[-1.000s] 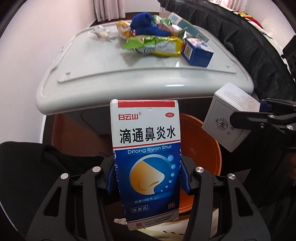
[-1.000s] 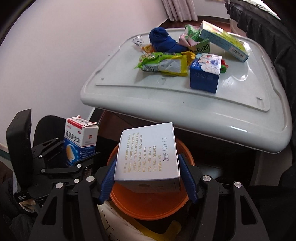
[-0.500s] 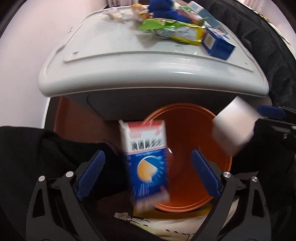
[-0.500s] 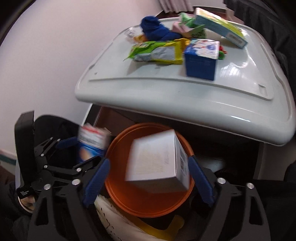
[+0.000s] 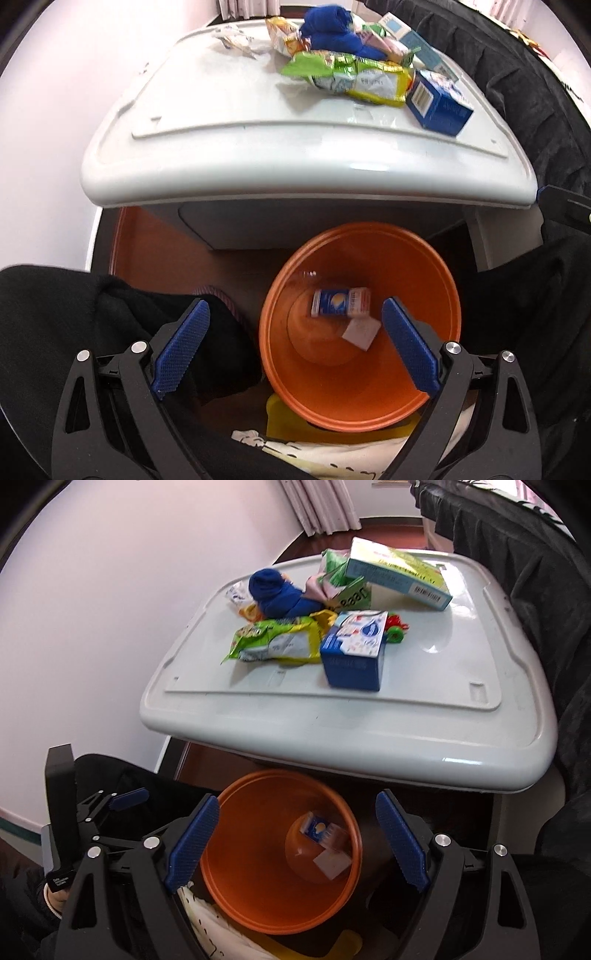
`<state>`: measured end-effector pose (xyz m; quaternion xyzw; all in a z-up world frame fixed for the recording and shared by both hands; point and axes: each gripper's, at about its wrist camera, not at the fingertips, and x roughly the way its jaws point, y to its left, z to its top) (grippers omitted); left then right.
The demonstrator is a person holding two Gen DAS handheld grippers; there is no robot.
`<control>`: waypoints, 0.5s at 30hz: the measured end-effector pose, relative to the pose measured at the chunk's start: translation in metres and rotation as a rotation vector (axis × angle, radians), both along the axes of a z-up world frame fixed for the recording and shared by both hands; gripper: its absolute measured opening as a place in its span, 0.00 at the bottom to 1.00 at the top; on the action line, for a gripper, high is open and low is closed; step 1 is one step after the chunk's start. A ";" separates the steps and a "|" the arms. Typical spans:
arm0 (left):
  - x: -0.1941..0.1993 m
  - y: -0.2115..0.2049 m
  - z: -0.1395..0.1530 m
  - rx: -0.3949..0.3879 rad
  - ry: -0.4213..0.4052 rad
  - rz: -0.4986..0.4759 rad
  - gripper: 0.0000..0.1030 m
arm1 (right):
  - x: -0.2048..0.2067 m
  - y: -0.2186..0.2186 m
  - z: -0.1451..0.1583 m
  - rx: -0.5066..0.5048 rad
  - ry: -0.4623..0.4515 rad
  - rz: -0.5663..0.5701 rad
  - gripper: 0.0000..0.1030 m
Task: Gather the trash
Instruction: 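Grasp the green-yellow medicine box with the right gripper and lift it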
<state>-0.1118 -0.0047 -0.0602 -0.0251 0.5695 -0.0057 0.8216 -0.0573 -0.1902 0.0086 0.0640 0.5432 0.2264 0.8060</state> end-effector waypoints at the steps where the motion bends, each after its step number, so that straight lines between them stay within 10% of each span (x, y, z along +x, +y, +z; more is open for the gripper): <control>1: 0.002 0.001 0.002 0.001 -0.008 0.002 0.89 | 0.002 0.000 0.001 -0.004 -0.008 -0.005 0.83; 15: 0.047 -0.011 0.021 0.021 -0.109 -0.009 0.89 | 0.071 -0.011 0.027 0.029 -0.121 -0.121 0.83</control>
